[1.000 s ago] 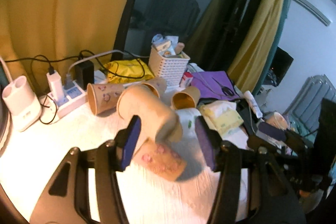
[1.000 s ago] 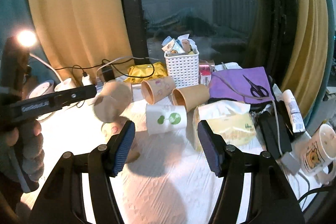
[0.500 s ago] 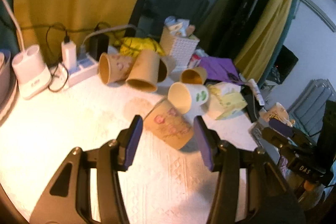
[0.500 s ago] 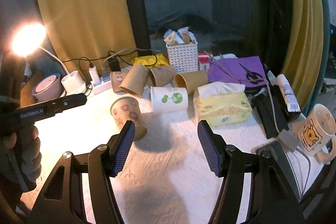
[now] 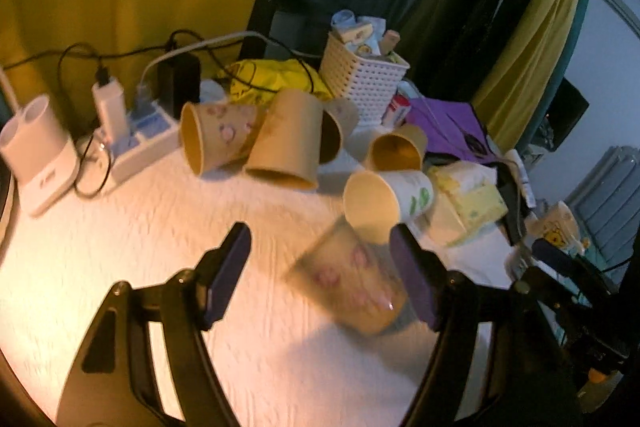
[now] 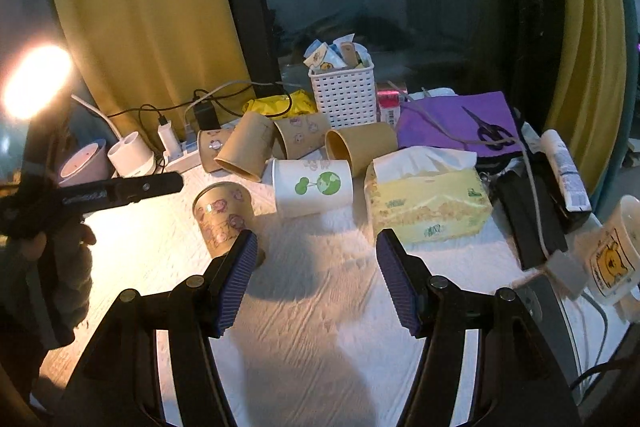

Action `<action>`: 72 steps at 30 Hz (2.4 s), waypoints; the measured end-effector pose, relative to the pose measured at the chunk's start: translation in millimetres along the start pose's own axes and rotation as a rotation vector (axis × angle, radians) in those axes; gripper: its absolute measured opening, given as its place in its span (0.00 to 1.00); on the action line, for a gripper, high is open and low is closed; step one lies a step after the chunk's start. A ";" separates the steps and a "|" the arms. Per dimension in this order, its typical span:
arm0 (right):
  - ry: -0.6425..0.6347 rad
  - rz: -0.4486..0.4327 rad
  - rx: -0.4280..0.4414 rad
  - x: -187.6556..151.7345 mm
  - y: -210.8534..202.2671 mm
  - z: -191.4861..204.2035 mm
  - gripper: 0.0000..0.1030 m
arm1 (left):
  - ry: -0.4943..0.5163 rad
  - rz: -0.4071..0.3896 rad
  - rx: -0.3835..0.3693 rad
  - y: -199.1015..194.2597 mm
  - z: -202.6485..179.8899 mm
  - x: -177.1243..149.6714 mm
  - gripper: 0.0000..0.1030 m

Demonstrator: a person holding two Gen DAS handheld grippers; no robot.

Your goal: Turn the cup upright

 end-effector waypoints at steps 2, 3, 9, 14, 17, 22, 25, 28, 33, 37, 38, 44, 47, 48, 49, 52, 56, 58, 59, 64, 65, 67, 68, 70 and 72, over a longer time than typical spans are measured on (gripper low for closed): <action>-0.003 -0.001 0.003 5.6 6.9 -3.0 0.63 | 0.016 0.005 0.016 13.3 2.9 9.7 0.71; -0.004 -0.001 0.004 8.8 11.0 -4.5 0.63 | 0.018 0.010 0.024 20.3 5.0 13.3 0.71; -0.009 0.006 0.020 25.9 41.9 -10.6 0.63 | 0.061 0.041 0.079 66.4 17.6 37.5 0.71; -0.005 0.026 0.031 32.4 69.5 -16.7 0.63 | 0.102 0.063 0.109 94.0 18.8 49.9 0.71; -0.003 0.037 0.032 34.7 82.1 -21.0 0.63 | 0.133 0.097 0.118 111.1 18.6 51.2 0.71; 0.005 0.052 0.028 34.5 94.1 -28.1 0.63 | 0.197 0.120 0.160 127.1 20.7 45.5 0.70; 0.010 0.058 0.024 33.2 95.4 -29.5 0.63 | 0.183 0.124 0.154 128.2 25.3 43.5 0.63; 0.008 0.053 0.019 33.5 90.8 -28.6 0.63 | 0.202 0.094 0.149 114.8 21.8 45.8 0.60; 0.000 0.025 0.013 36.5 71.3 -20.9 0.63 | 0.228 0.019 0.134 69.8 12.4 53.6 0.59; -0.010 -0.005 0.013 37.5 47.2 -9.3 0.63 | 0.242 -0.028 0.116 26.7 4.7 51.7 0.59; -0.013 -0.013 0.013 37.1 40.4 -6.6 0.63 | 0.250 -0.037 0.106 14.7 1.7 48.3 0.59; -0.021 -0.034 0.003 19.1 2.5 7.6 0.63 | 0.318 -0.034 0.047 -41.3 -19.6 1.6 0.59; -0.029 -0.024 -0.006 1.1 -13.5 16.2 0.63 | 0.351 -0.013 0.003 -62.8 -32.3 -31.3 0.59; -0.032 -0.020 -0.009 -4.9 -17.9 18.8 0.63 | 0.363 -0.006 -0.009 -68.5 -36.6 -41.6 0.59; -0.033 -0.014 -0.012 -13.6 -23.7 21.7 0.63 | 0.382 0.009 -0.027 -74.4 -41.9 -56.3 0.59; -0.036 0.004 -0.024 -35.3 -33.9 26.4 0.63 | 0.438 0.052 -0.059 -78.2 -57.1 -92.7 0.59; -0.027 0.026 -0.038 -65.2 -46.2 26.3 0.63 | 0.533 0.152 -0.096 -73.2 -74.3 -144.8 0.59; -0.017 0.040 -0.040 -79.5 -50.2 23.3 0.63 | 0.590 0.207 -0.125 -70.3 -85.3 -169.8 0.59; -0.012 0.048 -0.038 -85.9 -51.2 21.9 0.63 | 0.618 0.227 -0.142 -69.7 -91.0 -179.2 0.60; -0.010 0.096 -0.036 -107.2 -45.5 13.2 0.63 | 0.760 0.290 -0.158 -54.6 -118.3 -212.3 0.61; -0.010 0.101 -0.037 -109.0 -44.5 11.5 0.63 | 0.770 0.293 -0.165 -53.0 -122.8 -214.8 0.61; -0.012 0.112 -0.034 -110.4 -41.2 8.9 0.63 | 0.793 0.292 -0.169 -50.5 -128.5 -214.0 0.63; -0.012 0.118 -0.031 -111.5 -39.1 7.8 0.63 | 0.802 0.297 -0.170 -48.3 -131.7 -214.6 0.65; -0.015 0.131 -0.021 -114.6 -34.5 8.9 0.63 | 0.811 0.314 -0.161 -43.8 -132.0 -215.1 0.66; -0.031 0.148 -0.012 -118.6 -29.9 13.4 0.63 | 0.822 0.330 -0.135 -40.4 -129.3 -217.3 0.72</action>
Point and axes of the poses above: each gripper's, at about its wrist camera, not at the fingertips, and y roughly the way its jaws point, z to its left, x to its top, the point moved 8 cm from there along y, roughly the way its jaws point
